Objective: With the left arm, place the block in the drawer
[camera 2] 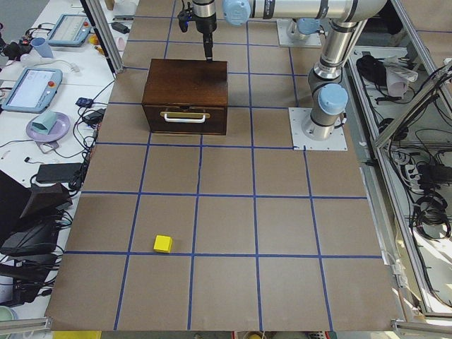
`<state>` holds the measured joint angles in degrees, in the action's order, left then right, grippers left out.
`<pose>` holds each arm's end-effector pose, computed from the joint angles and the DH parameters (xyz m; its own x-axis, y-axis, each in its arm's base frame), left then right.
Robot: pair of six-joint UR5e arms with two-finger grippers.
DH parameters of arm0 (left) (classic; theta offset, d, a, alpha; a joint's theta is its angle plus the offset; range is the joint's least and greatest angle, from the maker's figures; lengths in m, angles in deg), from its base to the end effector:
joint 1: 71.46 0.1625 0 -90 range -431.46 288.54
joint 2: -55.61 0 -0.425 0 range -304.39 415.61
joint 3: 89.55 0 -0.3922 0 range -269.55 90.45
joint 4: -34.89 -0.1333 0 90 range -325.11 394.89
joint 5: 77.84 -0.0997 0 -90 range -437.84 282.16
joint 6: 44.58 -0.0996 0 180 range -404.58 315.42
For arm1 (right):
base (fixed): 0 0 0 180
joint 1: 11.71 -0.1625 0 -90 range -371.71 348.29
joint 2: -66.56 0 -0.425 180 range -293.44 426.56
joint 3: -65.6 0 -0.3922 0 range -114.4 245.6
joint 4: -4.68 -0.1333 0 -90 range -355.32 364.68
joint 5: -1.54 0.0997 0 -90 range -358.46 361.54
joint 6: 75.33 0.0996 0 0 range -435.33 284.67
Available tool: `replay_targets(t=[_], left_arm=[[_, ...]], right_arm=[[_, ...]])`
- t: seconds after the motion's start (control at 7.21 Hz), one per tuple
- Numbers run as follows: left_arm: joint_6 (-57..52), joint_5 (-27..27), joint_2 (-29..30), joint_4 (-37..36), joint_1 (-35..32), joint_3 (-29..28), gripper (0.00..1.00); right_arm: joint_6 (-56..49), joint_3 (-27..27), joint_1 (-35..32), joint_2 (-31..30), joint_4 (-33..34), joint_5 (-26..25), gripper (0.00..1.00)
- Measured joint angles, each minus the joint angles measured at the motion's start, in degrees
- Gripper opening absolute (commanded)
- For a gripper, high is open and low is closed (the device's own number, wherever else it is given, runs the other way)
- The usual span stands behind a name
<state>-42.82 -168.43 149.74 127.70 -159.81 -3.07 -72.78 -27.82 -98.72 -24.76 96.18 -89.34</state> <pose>-0.1174 -0.5200 0.4769 -0.9982 -0.0588 -0.0121 -0.0594 0.9965 0.0593 0.1065 -0.4870 0.4724 -0.9952 0.0964 0.0158 0.0965 0.9953 0.0098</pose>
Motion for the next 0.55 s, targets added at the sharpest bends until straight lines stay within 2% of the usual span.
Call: replay_targets(t=[0.55], left_arm=[[0.02, 0.08, -0.22, 0.39, 0.01, -0.08, 1.0]], right_arm=[[0.0, 0.0, 0.0, 0.0, 0.0, 0.0, 1.0]])
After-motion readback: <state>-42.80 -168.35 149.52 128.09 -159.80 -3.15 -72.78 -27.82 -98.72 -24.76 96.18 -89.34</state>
